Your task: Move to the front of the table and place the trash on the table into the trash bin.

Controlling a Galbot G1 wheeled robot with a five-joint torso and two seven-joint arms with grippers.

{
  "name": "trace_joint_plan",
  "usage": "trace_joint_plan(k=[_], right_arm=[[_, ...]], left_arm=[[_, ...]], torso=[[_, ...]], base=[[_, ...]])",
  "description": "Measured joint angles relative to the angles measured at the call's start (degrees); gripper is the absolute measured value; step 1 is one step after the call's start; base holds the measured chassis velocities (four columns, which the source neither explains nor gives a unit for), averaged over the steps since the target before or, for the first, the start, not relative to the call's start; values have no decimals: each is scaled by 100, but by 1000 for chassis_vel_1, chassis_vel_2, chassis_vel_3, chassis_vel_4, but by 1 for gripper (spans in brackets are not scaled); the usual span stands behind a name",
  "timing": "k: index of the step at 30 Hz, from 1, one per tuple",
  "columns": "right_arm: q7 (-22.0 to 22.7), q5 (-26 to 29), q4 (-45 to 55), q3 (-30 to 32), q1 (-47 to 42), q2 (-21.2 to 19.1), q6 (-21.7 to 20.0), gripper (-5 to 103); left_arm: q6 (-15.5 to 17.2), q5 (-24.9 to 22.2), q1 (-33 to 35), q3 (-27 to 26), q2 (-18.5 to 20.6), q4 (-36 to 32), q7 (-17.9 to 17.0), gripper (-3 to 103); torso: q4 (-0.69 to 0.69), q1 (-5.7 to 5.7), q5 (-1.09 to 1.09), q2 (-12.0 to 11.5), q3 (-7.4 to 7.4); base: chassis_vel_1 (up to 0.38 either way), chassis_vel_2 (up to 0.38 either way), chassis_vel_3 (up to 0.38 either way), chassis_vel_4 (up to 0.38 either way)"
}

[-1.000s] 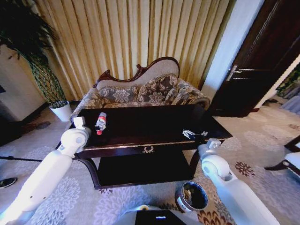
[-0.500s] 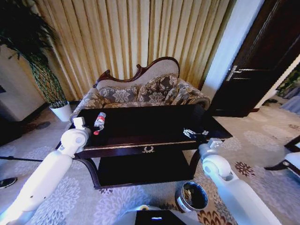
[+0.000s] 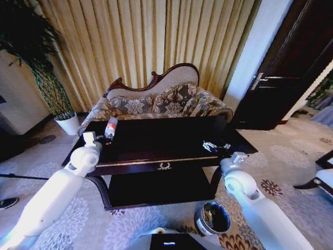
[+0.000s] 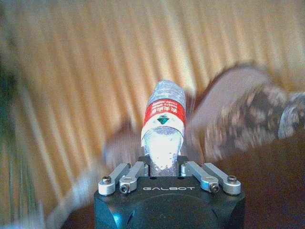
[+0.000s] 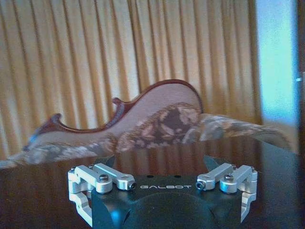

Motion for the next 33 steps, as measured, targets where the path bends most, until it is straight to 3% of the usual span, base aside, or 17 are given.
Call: trace_joint_plan(k=[4,5,8,10,14,19,26,33], right_arm=[[-151,908,32,-158,488,-82,-176,100],[-151,908,32,-158,488,-82,-176,100],[-237,1708,98,-279,852,-85,-299,100],[-220,2216,135,-330,1120,-55,-344,100],[-190,2878,162,-368,1438,-13,-360,100],[-183,3620,212,-386,1697,74,-361,100],[-211,3766,224,-384,1726,182,-361,100],[-312,3557,145,-352,1703,292,-361,100]], left_arm=[[-1755,2659,-327,390,9,496,781,24],[-1755,2659,-327,390,9,496,781,24],[-2821,4211,-853,783,-167,853,1154,24],[-3122,4710,-1242,1106,-287,951,1271,24],[-3343,5122,-1828,1675,-559,1097,1332,24],[-3369,5295,-2208,2267,-976,1294,1340,24],[-3237,5329,-2407,2596,-1363,1458,1320,24],[-3093,5300,-2695,2963,-1697,1542,1298,24]], torso=[[0,0,3,0,0],[0,0,3,0,0],[-1,0,1,0,0],[-2,0,2,0,0],[-2,0,4,0,0],[-1,0,3,0,1],[-1,0,3,0,1],[-1,0,3,0,0]], base=[[0,0,0,0],[0,0,0,0],[0,0,0,0],[0,0,0,0],[0,0,0,0],[0,0,0,0],[0,0,0,0],[0,0,0,0]])
